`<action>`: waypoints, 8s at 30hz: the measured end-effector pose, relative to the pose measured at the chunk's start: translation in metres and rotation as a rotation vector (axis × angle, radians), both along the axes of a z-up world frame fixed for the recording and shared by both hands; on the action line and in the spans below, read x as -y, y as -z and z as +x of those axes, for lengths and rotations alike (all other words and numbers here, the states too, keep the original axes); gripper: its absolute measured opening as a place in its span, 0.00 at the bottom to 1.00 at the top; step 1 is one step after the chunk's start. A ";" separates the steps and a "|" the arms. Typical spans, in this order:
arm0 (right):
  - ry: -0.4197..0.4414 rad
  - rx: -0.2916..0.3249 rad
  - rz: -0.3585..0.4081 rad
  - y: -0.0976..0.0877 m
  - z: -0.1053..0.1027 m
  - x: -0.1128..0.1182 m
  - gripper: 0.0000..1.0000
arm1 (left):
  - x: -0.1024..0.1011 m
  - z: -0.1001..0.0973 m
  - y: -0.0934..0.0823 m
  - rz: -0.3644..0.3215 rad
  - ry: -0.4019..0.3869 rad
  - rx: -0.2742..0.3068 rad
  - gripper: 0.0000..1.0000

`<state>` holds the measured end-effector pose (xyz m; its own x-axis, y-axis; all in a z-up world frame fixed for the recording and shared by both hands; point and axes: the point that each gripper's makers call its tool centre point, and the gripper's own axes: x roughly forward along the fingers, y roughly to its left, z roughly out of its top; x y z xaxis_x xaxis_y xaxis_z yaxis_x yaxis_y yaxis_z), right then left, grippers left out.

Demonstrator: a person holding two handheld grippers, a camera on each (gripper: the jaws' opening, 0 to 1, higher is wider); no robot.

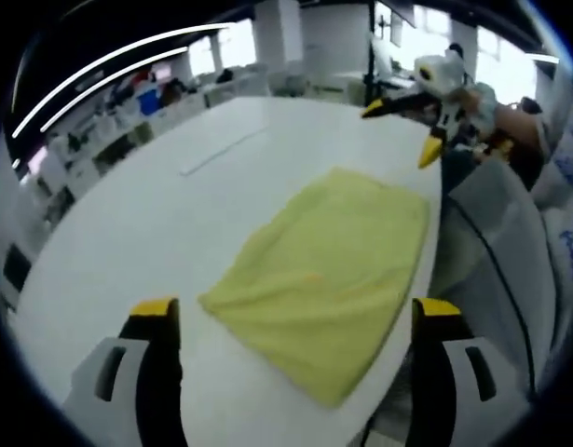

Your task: Fold the garment on the visible template until the final outline fits inside the template.

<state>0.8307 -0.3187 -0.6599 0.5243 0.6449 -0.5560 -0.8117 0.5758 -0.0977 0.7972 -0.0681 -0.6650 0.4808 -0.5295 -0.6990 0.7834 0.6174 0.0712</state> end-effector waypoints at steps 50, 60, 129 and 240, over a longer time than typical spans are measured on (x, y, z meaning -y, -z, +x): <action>0.096 0.008 0.060 -0.034 -0.044 0.016 1.00 | -0.006 -0.042 -0.039 -0.092 -0.141 0.080 0.95; 0.075 0.003 0.045 -0.032 -0.058 0.014 1.00 | 0.000 -0.054 -0.049 -0.120 -0.165 0.089 0.95; 0.227 -0.430 0.086 0.084 -0.095 0.046 0.23 | -0.039 -0.071 0.078 -0.348 -0.392 -0.274 0.30; 0.189 -0.545 -0.103 0.124 -0.109 0.053 0.02 | -0.049 -0.086 0.112 -0.367 -0.553 -0.385 0.00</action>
<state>0.7214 -0.3720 -0.7841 0.2459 0.4964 -0.8325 -0.6444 0.7254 0.2422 0.7109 -0.0191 -0.7774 0.5012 -0.5130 -0.6969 0.2817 0.8582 -0.4291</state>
